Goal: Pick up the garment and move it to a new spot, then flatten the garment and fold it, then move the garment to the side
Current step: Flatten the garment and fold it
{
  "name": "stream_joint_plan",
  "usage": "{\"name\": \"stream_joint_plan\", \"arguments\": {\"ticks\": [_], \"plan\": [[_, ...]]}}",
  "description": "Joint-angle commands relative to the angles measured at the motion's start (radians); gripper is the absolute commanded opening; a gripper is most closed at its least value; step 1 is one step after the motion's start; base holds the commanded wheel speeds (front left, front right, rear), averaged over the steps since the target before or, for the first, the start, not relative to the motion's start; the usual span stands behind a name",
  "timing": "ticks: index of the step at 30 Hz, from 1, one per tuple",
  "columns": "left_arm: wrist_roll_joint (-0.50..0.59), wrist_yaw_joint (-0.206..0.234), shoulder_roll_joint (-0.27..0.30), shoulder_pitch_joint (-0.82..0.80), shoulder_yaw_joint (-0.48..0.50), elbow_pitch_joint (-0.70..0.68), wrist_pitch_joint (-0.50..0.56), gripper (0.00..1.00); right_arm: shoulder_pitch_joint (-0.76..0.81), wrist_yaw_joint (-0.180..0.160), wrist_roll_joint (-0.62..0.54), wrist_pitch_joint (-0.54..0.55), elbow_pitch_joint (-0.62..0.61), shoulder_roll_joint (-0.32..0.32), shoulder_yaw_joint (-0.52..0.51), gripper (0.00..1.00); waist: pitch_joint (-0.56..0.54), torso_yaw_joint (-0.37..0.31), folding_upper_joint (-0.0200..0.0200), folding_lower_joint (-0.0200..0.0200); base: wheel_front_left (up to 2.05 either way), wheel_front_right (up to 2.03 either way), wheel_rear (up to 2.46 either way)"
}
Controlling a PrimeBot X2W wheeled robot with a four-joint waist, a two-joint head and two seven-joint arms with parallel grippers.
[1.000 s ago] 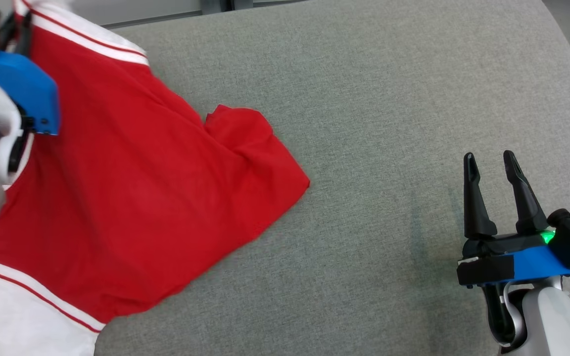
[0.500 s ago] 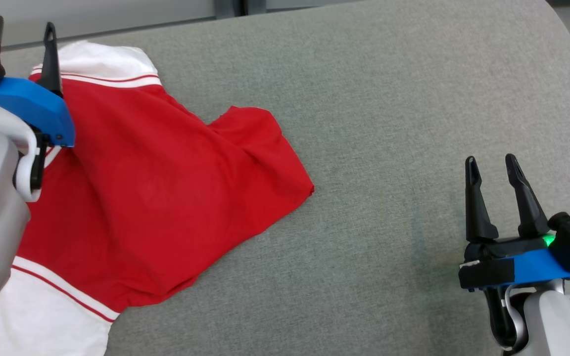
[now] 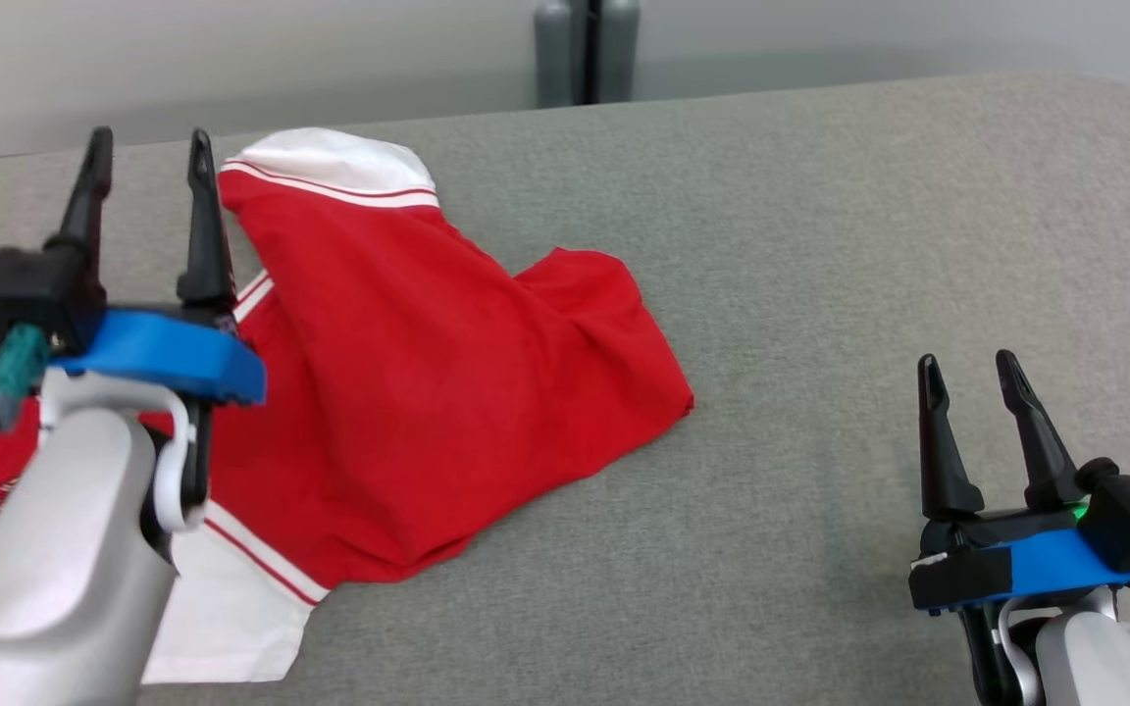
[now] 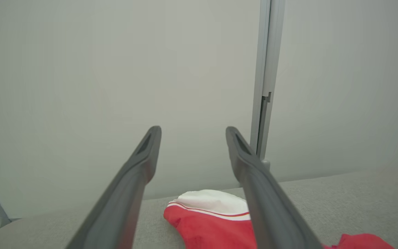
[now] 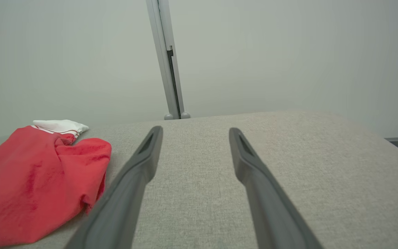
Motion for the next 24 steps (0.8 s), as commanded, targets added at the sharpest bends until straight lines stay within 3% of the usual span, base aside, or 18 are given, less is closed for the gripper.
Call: {"name": "stream_joint_plan", "arguments": {"ticks": [1, 9, 24], "plan": [[0.022, 0.006, -0.015, 0.046, 0.028, -0.034, -0.004, 1.0, 0.012, 0.002, -0.006, -0.004, 0.001, -0.001, -0.002, 1.0, -0.008, 0.012, 0.0, 0.0001, 0.0, 0.0, 0.0], [0.12, -0.001, -0.1, 0.271, 0.156, -0.154, -0.004, 1.0, 0.042, 0.002, -0.017, -0.004, 0.015, -0.001, -0.005, 1.0, -0.067, 0.076, 0.0, 0.0001, 0.0, 0.0, 0.0], [0.24, -0.038, -0.201, 0.537, 0.278, -0.243, -0.005, 1.0, 0.098, 0.002, -0.024, 0.003, 0.024, -0.001, 0.004, 1.0, -0.15, 0.143, 0.0, 0.0001, 0.0, 0.0, 0.0]]}}
